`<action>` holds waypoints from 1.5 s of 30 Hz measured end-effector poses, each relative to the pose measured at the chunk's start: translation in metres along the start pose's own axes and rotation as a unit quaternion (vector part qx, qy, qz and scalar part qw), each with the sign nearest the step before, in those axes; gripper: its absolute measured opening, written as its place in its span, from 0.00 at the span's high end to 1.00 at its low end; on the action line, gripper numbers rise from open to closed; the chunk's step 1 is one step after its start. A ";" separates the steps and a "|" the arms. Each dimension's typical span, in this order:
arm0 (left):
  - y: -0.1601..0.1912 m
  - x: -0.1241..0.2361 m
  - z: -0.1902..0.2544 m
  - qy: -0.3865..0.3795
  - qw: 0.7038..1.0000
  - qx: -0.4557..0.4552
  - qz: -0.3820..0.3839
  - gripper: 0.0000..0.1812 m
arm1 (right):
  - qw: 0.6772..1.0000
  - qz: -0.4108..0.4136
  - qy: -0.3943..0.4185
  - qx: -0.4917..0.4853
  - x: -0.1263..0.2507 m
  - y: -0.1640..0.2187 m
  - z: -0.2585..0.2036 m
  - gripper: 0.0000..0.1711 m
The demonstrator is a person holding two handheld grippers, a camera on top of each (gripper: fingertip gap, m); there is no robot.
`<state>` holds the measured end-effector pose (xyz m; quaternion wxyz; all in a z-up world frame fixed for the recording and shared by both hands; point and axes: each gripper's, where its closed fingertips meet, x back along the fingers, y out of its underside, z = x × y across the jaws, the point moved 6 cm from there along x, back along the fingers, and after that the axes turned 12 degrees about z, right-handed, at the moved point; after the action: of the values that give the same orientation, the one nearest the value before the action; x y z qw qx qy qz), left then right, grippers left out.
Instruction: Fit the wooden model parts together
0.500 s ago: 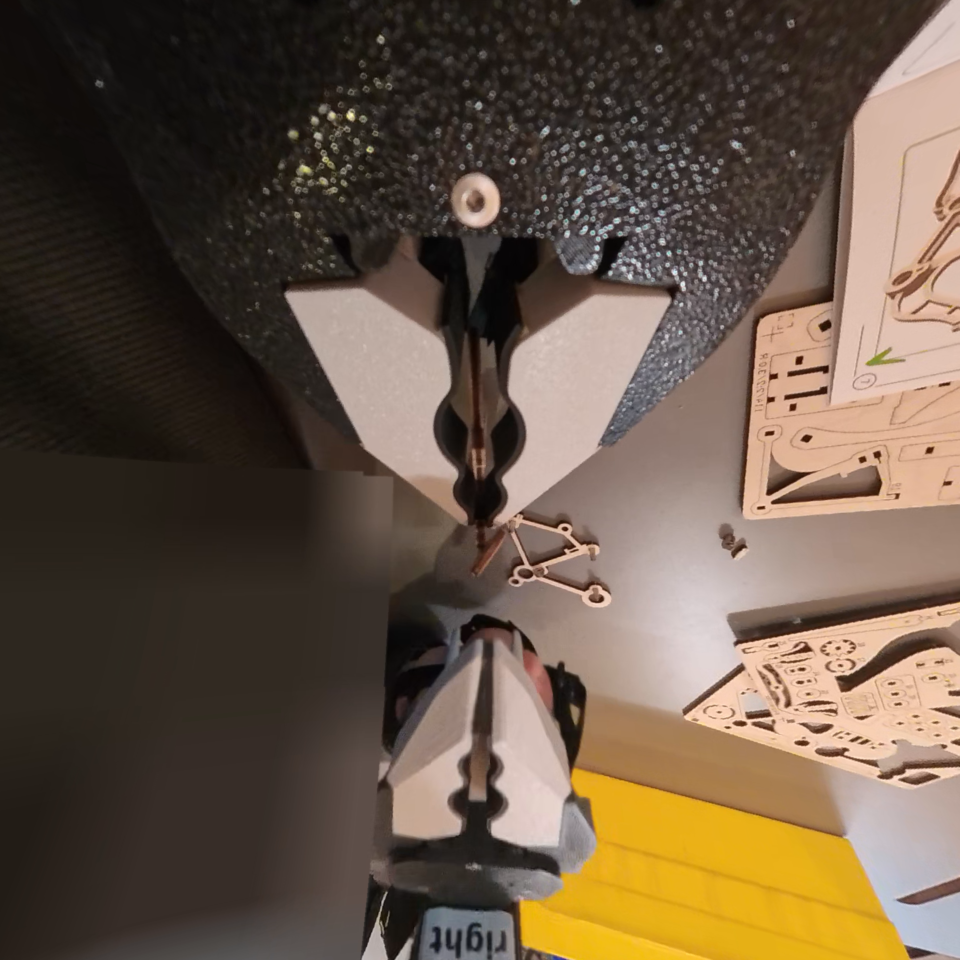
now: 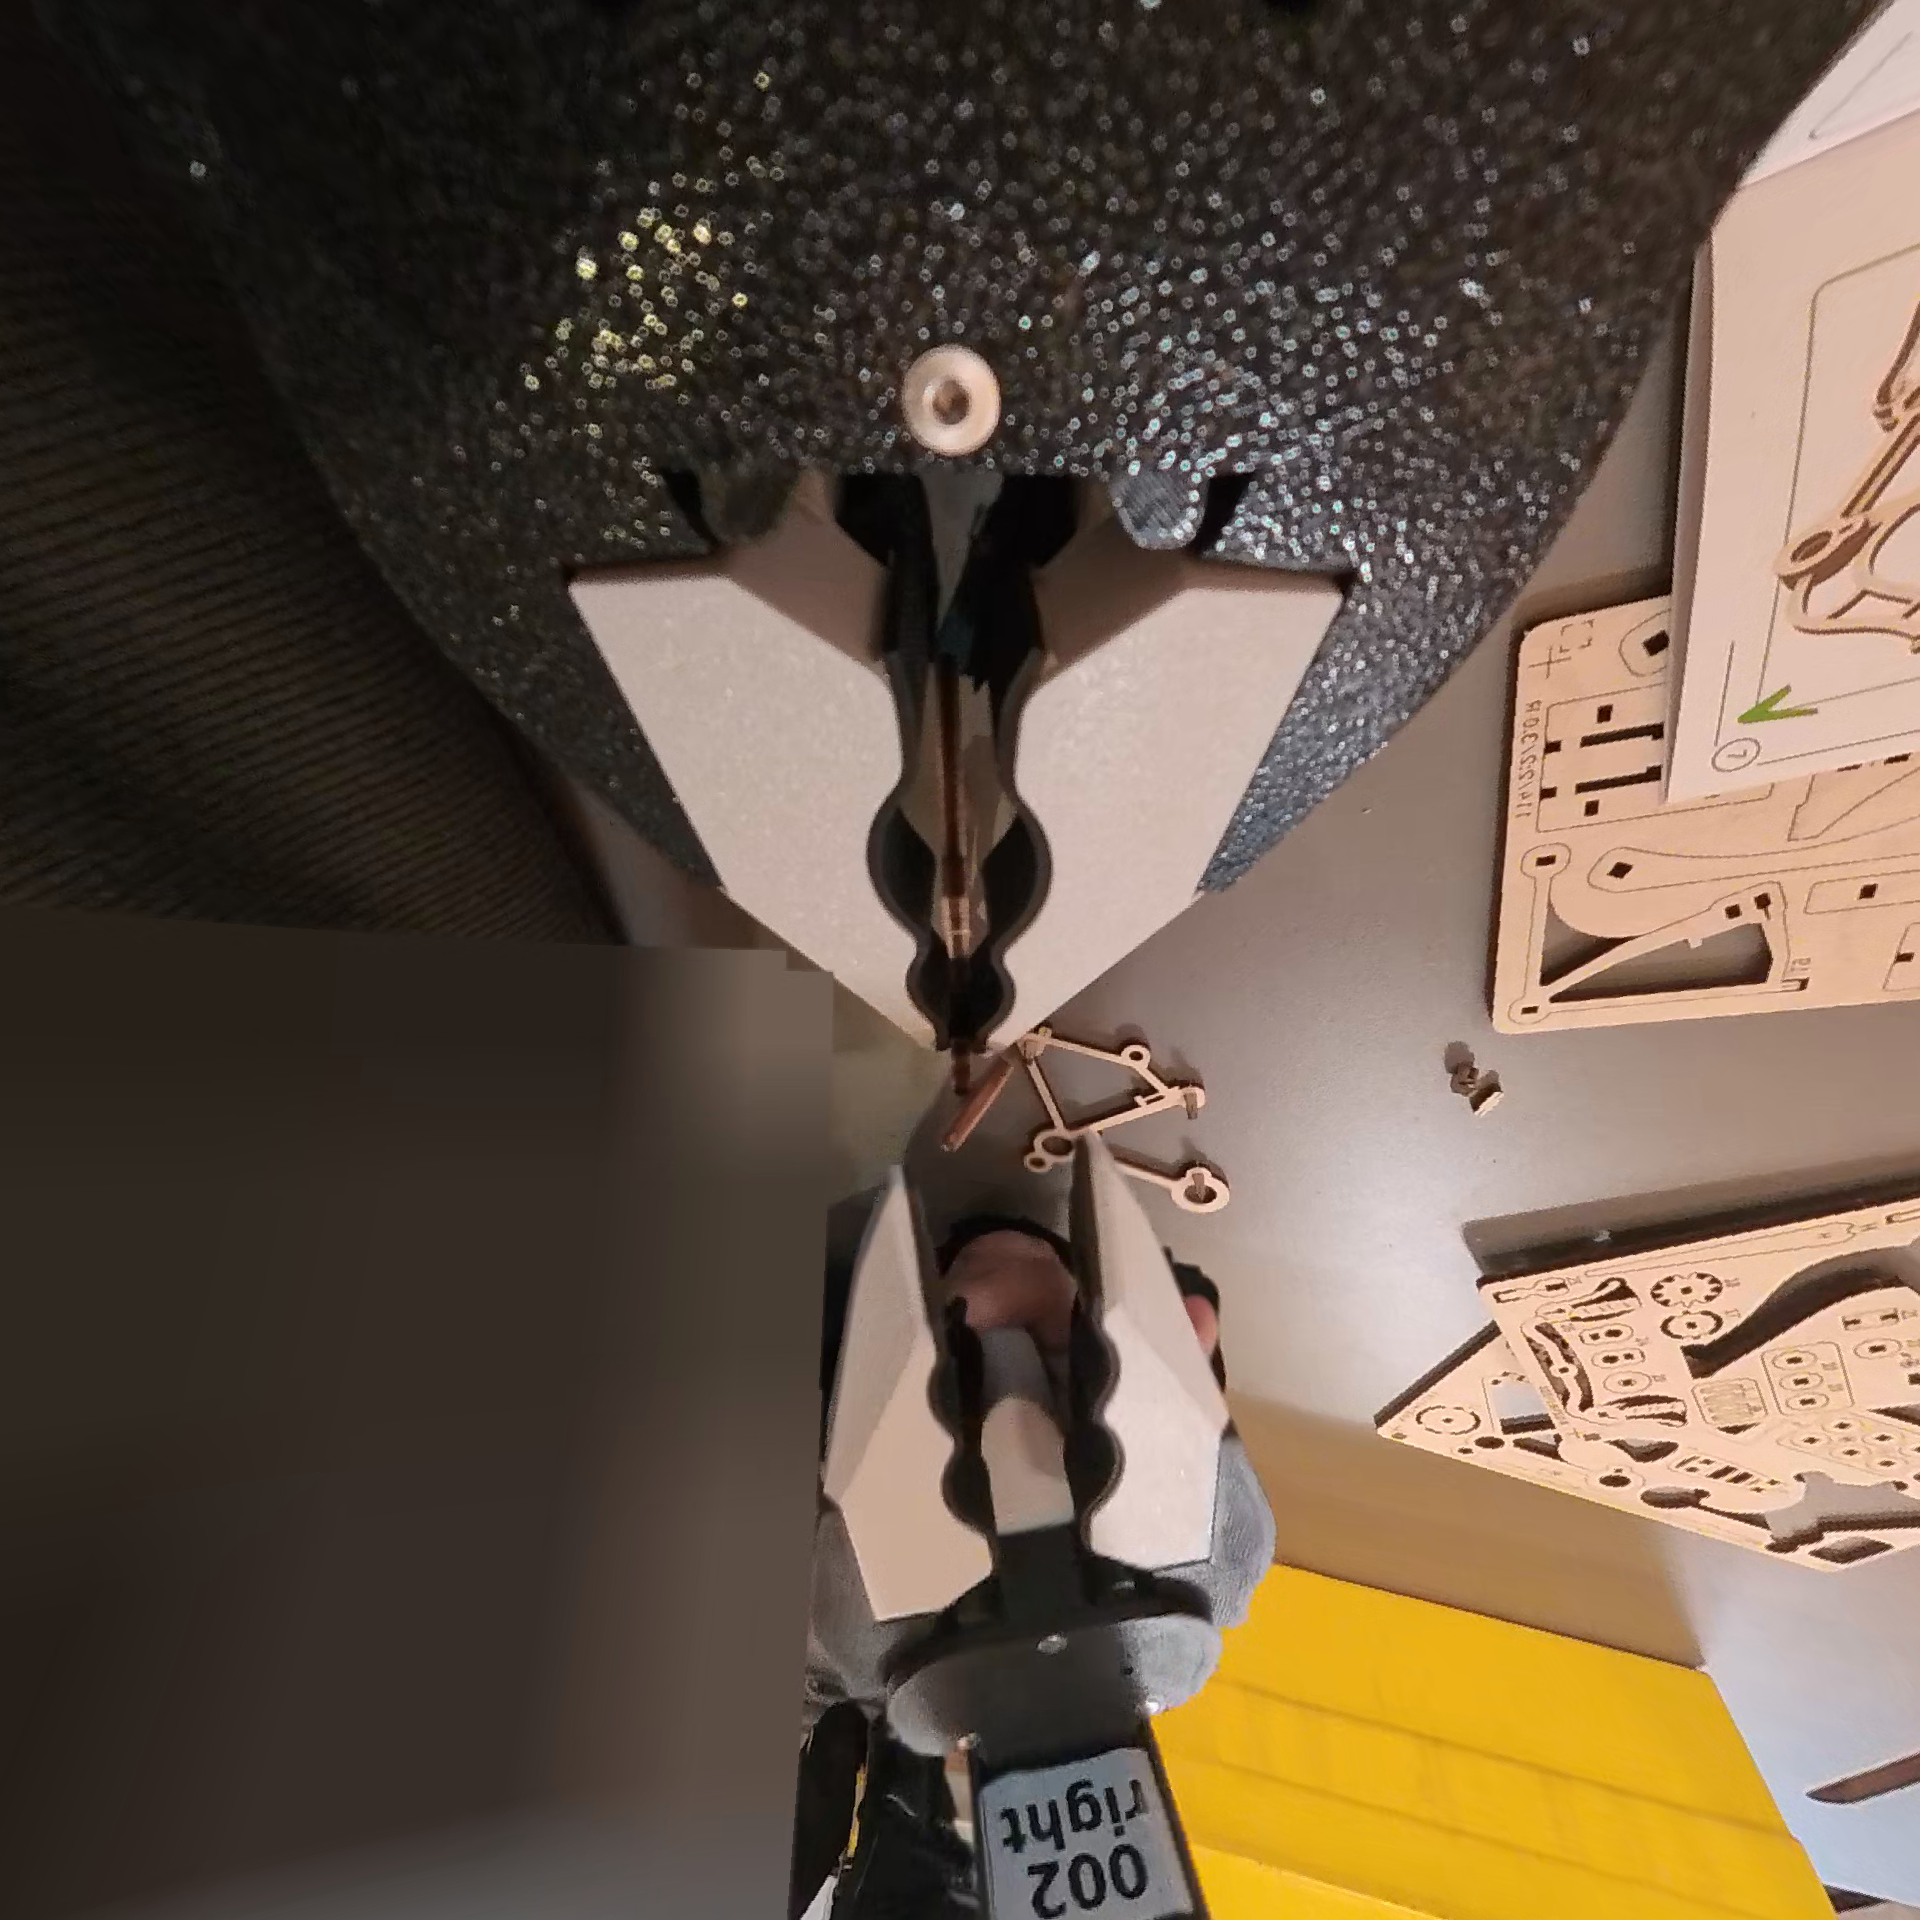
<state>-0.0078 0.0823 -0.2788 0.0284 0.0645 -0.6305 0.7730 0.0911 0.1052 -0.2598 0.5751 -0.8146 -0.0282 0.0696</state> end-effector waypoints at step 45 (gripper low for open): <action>-0.002 0.004 -0.013 -0.030 0.998 0.055 0.014 1.00 | 0.923 -0.224 0.291 0.113 0.052 0.014 0.066 0.85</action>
<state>-0.0120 0.0954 -0.2792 -0.0047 0.0799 -0.5883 0.8046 0.1321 0.1682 -0.2990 0.6465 -0.7012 -0.0337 -0.2987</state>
